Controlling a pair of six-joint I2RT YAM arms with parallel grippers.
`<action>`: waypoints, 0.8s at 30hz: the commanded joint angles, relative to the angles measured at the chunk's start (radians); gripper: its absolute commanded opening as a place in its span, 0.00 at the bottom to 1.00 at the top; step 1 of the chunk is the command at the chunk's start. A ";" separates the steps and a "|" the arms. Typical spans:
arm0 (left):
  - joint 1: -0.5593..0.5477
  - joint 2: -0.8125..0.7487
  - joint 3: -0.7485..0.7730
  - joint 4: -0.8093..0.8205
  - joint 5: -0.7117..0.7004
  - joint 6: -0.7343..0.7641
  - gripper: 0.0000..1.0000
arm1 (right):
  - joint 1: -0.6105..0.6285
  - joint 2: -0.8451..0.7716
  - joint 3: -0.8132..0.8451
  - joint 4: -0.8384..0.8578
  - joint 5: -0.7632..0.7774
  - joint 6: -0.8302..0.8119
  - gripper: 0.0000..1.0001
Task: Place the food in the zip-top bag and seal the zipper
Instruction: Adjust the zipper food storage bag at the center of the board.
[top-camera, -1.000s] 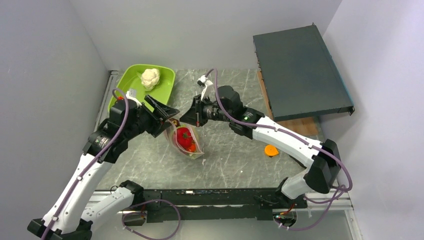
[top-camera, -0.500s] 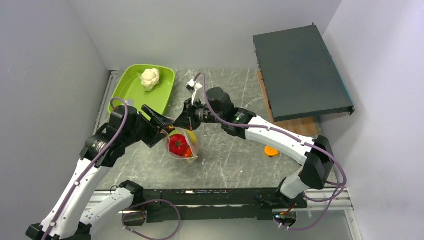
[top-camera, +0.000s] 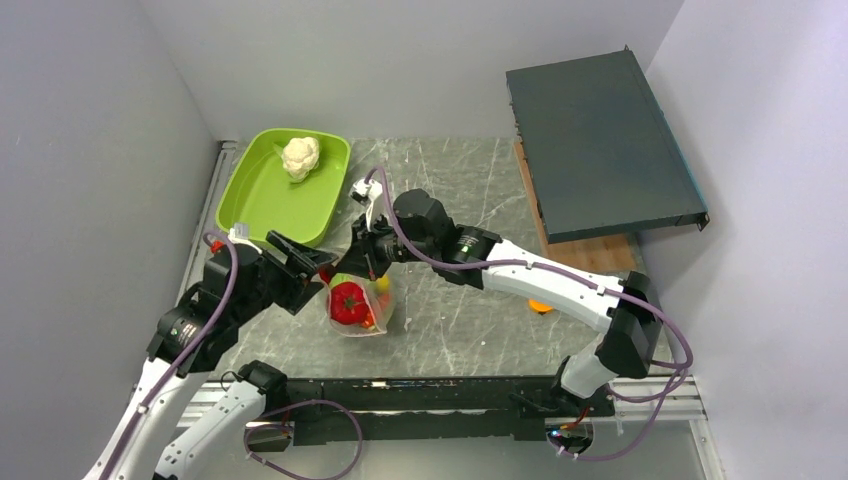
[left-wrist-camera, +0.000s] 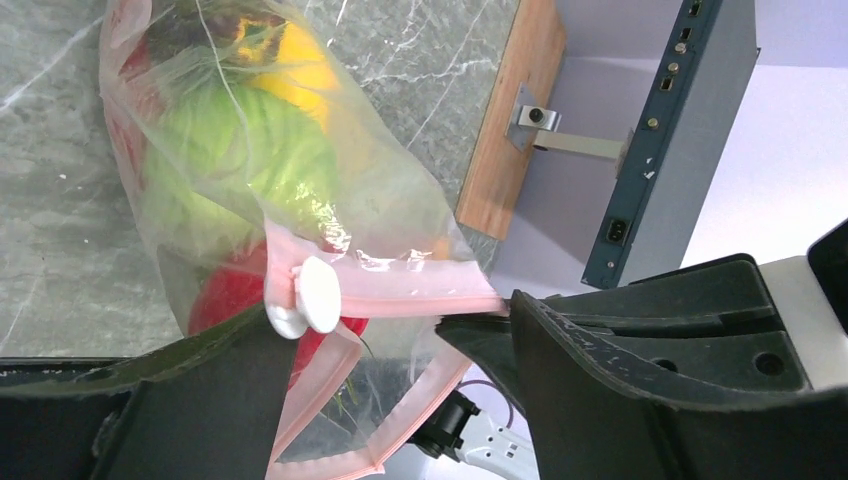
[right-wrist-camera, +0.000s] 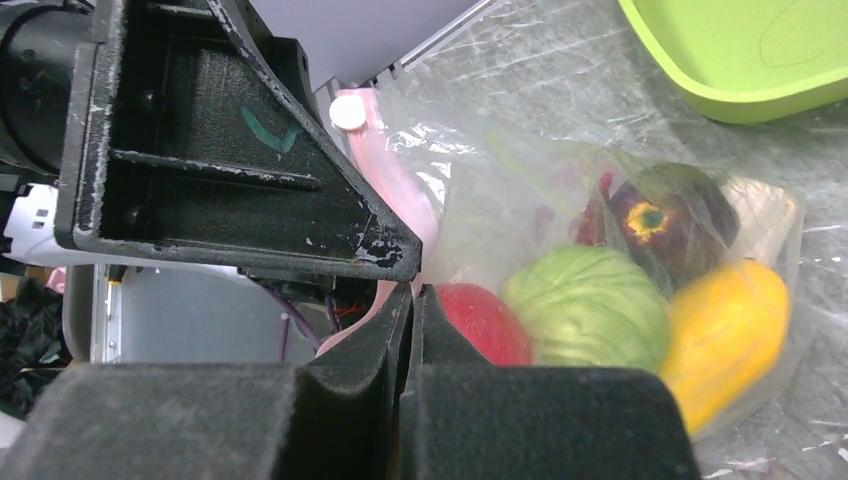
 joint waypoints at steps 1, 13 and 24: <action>0.000 -0.026 -0.035 0.061 -0.019 -0.100 0.77 | 0.004 -0.015 0.021 0.051 0.004 -0.028 0.00; -0.001 -0.021 -0.056 0.084 -0.019 -0.074 0.57 | 0.006 0.022 0.094 -0.094 -0.110 -0.275 0.00; -0.001 -0.034 -0.099 0.138 -0.019 -0.039 0.24 | 0.006 0.070 0.170 -0.190 -0.188 -0.394 0.00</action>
